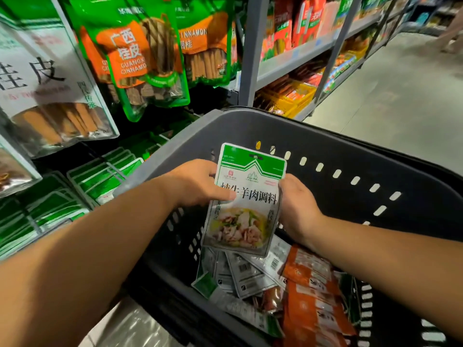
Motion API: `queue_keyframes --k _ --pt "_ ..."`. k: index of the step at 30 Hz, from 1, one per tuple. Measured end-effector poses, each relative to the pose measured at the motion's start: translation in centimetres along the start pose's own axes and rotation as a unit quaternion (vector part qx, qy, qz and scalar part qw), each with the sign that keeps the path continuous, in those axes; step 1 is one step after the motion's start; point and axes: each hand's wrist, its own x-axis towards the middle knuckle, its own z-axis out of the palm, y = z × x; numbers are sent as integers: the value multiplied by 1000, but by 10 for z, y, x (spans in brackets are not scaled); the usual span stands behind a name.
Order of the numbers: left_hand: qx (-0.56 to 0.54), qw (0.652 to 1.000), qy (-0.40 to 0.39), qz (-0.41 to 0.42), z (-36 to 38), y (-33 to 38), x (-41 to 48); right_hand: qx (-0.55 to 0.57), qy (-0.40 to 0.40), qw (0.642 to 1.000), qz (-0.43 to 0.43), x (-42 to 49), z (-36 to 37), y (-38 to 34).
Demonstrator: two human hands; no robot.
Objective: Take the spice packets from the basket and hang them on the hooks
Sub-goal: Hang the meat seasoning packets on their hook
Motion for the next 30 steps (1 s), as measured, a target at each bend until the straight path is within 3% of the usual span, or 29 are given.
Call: queue_keyframes --k 3,6,9,11,12,14,15,17,23,26,30 --pt "-27 999 35 5 -1 4 -4 19 -47 999 -14 -2 8 1" --pt "40 997 63 -5 -3 7 -7 7 -56 998 14 3 15 8" --pt "95 992 83 -18 -2 8 -7 -50 -61 996 46 17 17 30" --pt "123 988 88 -23 -1 8 -6 -166 -56 983 46 28 11 56" --pt "140 986 88 -26 -1 8 -6 -280 -63 957 36 29 6 70" --pt "169 981 86 -31 0 9 -6 -486 -112 865 49 30 -1 98" --pt "177 980 84 -36 0 8 -5 -545 -142 824 64 29 -3 110" --pt "186 978 84 -44 0 7 -3 -601 -175 774 96 28 -2 128" --pt "193 976 88 -50 0 4 1 -651 -166 733 111 19 5 150" --pt "200 975 84 -54 0 4 2 -696 -206 682 89 16 11 139" --pt "196 976 81 -55 0 6 1 -687 -235 680 98 15 9 127"
